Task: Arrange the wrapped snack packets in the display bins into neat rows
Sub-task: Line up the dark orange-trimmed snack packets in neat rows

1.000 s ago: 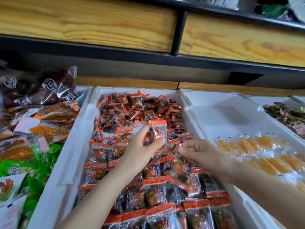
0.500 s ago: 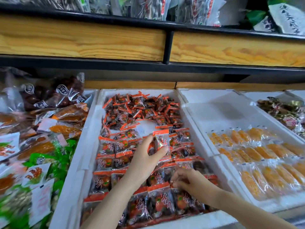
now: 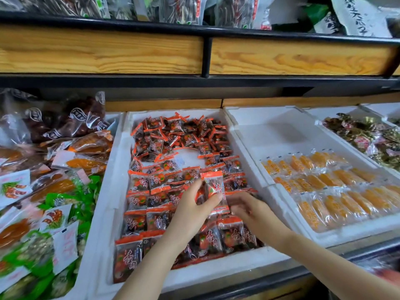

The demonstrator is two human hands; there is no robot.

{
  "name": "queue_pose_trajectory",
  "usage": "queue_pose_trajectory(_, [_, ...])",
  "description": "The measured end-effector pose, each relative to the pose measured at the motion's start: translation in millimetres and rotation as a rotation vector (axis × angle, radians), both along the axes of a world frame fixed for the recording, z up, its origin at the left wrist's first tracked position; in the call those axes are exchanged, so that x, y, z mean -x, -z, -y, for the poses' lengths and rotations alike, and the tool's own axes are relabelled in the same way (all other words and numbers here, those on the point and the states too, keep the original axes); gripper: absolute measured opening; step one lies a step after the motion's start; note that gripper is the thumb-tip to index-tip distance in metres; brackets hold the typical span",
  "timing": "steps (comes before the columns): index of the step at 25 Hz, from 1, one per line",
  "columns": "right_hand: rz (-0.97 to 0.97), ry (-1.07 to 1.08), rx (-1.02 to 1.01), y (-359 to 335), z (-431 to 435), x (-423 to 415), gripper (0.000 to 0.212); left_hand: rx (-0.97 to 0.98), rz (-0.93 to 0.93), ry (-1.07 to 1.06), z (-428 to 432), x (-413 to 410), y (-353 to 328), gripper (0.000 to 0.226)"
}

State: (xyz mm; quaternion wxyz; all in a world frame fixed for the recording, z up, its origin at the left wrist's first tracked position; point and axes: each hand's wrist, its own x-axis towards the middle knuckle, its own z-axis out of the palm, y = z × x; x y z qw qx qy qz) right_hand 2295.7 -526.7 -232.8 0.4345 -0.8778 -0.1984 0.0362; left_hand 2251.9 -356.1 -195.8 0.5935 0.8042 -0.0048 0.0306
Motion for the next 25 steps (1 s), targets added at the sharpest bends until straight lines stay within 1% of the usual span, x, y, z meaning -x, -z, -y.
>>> queue_pose_trajectory(2, [-0.121, 0.040, -0.279, -19.2, 3.8, 13.0, 0.018, -0.021, -0.031, 0.057, 3.9, 6.8, 3.5, 0.075])
queue_pose_trajectory(3, [-0.194, 0.026, -0.336, -26.8, 6.5, 19.1, 0.017, -0.034, -0.060, 0.095, 6.8, 10.0, 5.3, 0.078])
queue_pose_trajectory(5, [-0.282, -0.032, -0.324, -35.1, 12.7, 28.9, 0.019, -0.055, -0.116, 0.162, 12.2, 14.5, 7.6, 0.082])
queue_pose_trajectory(7, [-0.323, -0.028, -0.303, -38.1, 20.3, 34.2, 0.033, -0.070, -0.143, 0.215, 16.9, 18.3, 7.1, 0.082])
queue_pose_trajectory(9, [-0.380, -0.008, -0.322, -41.5, 28.5, 38.7, 0.051, -0.061, -0.138, 0.251, 20.5, 21.2, 7.4, 0.072])
queue_pose_trajectory(10, [-0.402, 0.001, -0.327, -43.0, 32.1, 40.8, 0.054, -0.044, -0.137, 0.251, 21.6, 23.0, 6.8, 0.063])
queue_pose_trajectory(11, [-0.414, 0.004, -0.330, -43.0, 35.3, 42.6, 0.052, -0.015, -0.139, 0.239, 22.7, 24.9, 7.0, 0.054])
queue_pose_trajectory(14, [-0.420, 0.014, -0.346, -43.5, 38.2, 49.7, 0.030, 0.074, -0.141, 0.218, 25.5, 28.5, 8.9, 0.038])
queue_pose_trajectory(18, [-0.377, 0.041, -0.315, -46.6, 44.0, 49.0, 0.019, 0.088, -0.088, 0.195, 32.2, 29.4, 11.0, 0.038])
queue_pose_trajectory(20, [-0.229, 0.139, -0.238, -49.0, 52.3, 37.8, 0.013, 0.109, -0.063, 0.119, 31.7, 29.4, 10.4, 0.040])
queue_pose_trajectory(22, [-0.025, 0.234, -0.069, -47.7, 62.7, 22.3, 0.004, 0.143, -0.068, 0.017, 26.3, 27.7, 9.9, 0.040])
queue_pose_trajectory(23, [0.033, 0.254, 0.055, -45.0, 66.4, 15.1, 0.009, 0.156, -0.072, -0.018, 22.9, 26.4, 10.5, 0.040])
queue_pose_trajectory(24, [0.043, 0.248, 0.194, -41.3, 67.8, 10.1, 0.014, 0.152, -0.065, -0.037, 19.2, 25.2, 11.8, 0.039])
queue_pose_trajectory(25, [0.023, 0.220, 0.308, -34.2, 68.2, 5.2, 0.013, 0.127, -0.044, -0.045, 16.4, 24.8, 12.4, 0.039])
